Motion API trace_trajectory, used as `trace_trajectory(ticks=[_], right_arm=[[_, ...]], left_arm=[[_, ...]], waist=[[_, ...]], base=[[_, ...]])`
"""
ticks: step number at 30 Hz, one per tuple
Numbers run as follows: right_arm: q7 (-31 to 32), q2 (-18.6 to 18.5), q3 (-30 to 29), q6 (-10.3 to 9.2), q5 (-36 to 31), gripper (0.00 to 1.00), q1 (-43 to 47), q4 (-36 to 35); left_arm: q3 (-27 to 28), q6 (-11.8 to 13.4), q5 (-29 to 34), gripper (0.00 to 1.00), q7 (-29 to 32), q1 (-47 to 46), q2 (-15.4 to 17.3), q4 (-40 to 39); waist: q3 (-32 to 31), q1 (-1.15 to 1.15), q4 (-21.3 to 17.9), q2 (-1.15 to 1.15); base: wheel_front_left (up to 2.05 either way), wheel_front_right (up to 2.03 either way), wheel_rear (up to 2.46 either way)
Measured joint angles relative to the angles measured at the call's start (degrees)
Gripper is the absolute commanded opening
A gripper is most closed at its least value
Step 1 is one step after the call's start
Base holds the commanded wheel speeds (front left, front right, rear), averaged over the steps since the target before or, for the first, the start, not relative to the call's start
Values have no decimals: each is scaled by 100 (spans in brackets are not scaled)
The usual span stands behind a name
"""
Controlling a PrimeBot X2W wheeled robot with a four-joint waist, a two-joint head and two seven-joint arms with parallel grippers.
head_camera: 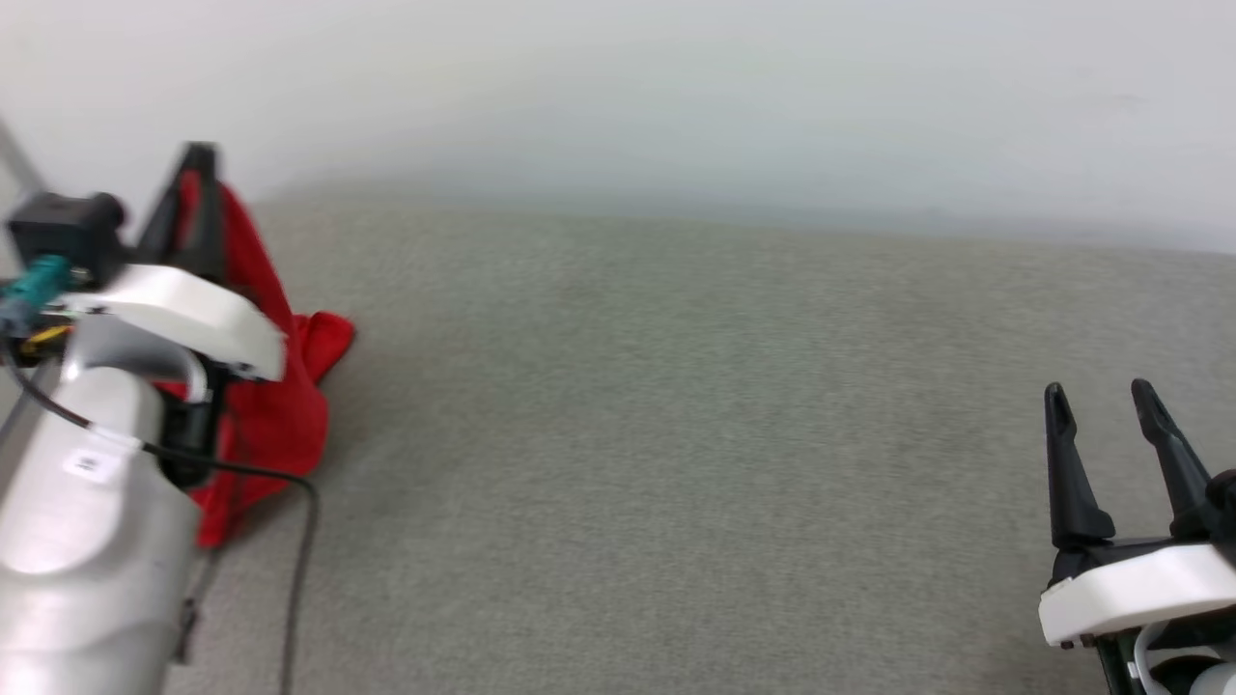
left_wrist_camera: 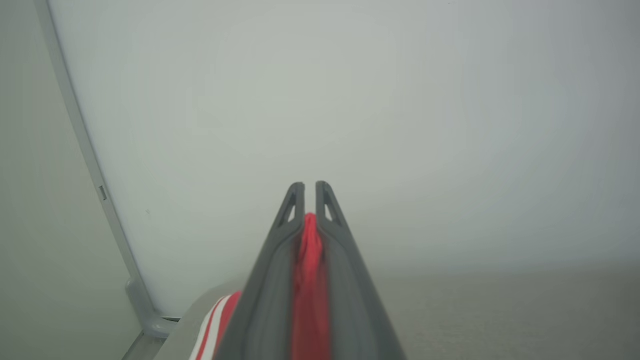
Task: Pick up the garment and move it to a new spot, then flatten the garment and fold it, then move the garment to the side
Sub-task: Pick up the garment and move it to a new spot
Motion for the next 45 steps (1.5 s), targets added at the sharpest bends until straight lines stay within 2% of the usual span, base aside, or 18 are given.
trace_trajectory(ticks=[11, 16, 19, 23, 34, 35, 36, 37, 43, 44, 45], right_arm=[[64, -1, -59, 0, 67, 100, 97, -90], [40, -3, -113, 0, 120, 100, 51, -153], [-5, 0, -169, 0, 171, 100, 14, -162], [-90, -3, -176, 0, 269, 100, -99, -145], [-447, -2, -155, 0, 416, 100, -491, 136], [-453, -1, -156, 0, 409, 100, -520, 164], [-466, -2, -163, 0, 404, 100, -537, 190], [-467, -1, -172, 0, 375, 100, -553, 225], [-430, -1, -170, 0, 237, 100, -533, 353], [-391, -1, -166, 0, 236, 100, -510, 356], [-307, -1, -172, 0, 194, 100, -399, 357]], left_arm=[[-713, 219, -185, 0, 671, 709, -968, -1886], [-1257, 79, -223, 0, 872, 721, -1486, -2324], [-1728, -68, -242, 0, 994, 675, -1782, -2399], [-2452, -221, -234, 0, 1215, 664, -1995, -2293], [-3945, -363, -276, 0, 1389, 846, -2022, -1440], [-4036, -364, -277, 29, 1370, 840, -2006, -1400], [-4120, -364, -272, 89, 1327, 825, -1998, -1360], [-4174, -364, -299, 100, 1273, 803, -1992, -1340], [-4163, -318, -328, 100, 799, 702, -1987, -1288], [-4116, -266, -330, 100, 746, 703, -1991, -1298], [-3947, -57, -312, 100, 481, 715, -1969, -1360]], waist=[[-141, 1, -804, 0], [56, 0, -1192, 0], [315, 2, -1342, 0], [717, 2, -1499, 0], [1810, 3, -1730, 0], [1852, 3, -1728, 0], [1864, 3, -1710, 0], [1850, 3, -1693, 0], [1455, 3, -1534, 0], [1365, 2, -1498, 0], [1087, 2, -1381, 0]], base=[[0, 0, 0], [0, 0, 0], [0, 0, 0], [0, 0, 0], [0, 0, 0], [0, 0, 0], [0, 0, 0], [0, 0, 0], [0, 0, 0], [0, 0, 0], [0, 0, 0]])
